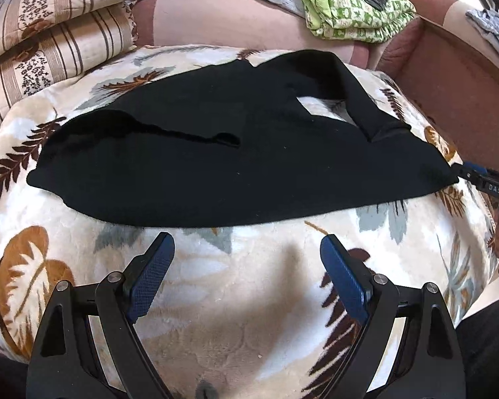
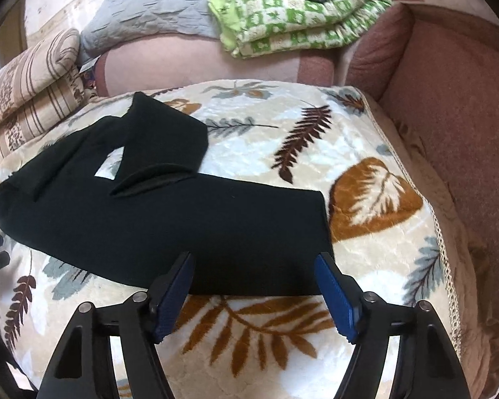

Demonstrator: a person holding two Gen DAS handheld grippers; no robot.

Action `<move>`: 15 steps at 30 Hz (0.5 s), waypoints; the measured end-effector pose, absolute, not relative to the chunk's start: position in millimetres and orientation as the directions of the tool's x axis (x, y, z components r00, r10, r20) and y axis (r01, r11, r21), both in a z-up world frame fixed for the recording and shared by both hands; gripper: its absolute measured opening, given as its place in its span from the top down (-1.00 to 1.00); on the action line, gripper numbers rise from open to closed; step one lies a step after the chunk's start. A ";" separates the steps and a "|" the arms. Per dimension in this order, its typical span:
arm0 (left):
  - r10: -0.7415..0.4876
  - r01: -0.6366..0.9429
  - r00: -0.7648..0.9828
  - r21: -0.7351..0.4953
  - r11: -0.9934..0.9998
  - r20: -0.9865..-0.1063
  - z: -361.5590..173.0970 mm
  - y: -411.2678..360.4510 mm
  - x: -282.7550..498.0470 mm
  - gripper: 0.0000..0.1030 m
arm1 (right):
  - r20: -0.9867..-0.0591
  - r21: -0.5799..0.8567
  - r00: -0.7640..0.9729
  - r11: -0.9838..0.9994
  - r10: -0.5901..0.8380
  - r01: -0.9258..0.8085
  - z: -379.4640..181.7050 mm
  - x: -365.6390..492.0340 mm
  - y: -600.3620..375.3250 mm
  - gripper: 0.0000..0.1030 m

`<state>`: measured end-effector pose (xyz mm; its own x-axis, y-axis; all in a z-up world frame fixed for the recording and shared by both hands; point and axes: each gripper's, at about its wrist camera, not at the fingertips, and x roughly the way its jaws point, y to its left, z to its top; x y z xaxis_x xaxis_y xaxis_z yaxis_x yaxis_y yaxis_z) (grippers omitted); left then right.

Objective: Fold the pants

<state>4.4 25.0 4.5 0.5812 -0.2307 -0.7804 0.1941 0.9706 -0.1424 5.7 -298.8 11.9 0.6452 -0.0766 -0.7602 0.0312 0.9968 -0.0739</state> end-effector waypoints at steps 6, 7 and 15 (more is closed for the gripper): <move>-0.253 0.216 0.598 -0.151 0.965 -0.761 13.9 26.6 -0.9 -0.75 | -0.757 -0.124 0.645 0.992 -0.107 0.020 12.0 9.0 -288.5 -0.40; -0.245 0.216 0.599 -0.140 0.966 -0.762 11.4 26.3 -0.1 -0.75 | -0.755 -0.132 0.646 0.991 -0.115 0.022 12.1 8.9 -288.1 -0.40; -0.246 0.190 0.582 -0.164 0.968 -0.775 8.2 33.2 3.0 -0.75 | -0.746 -0.127 0.654 0.991 -0.122 0.040 14.7 10.3 -289.6 -0.40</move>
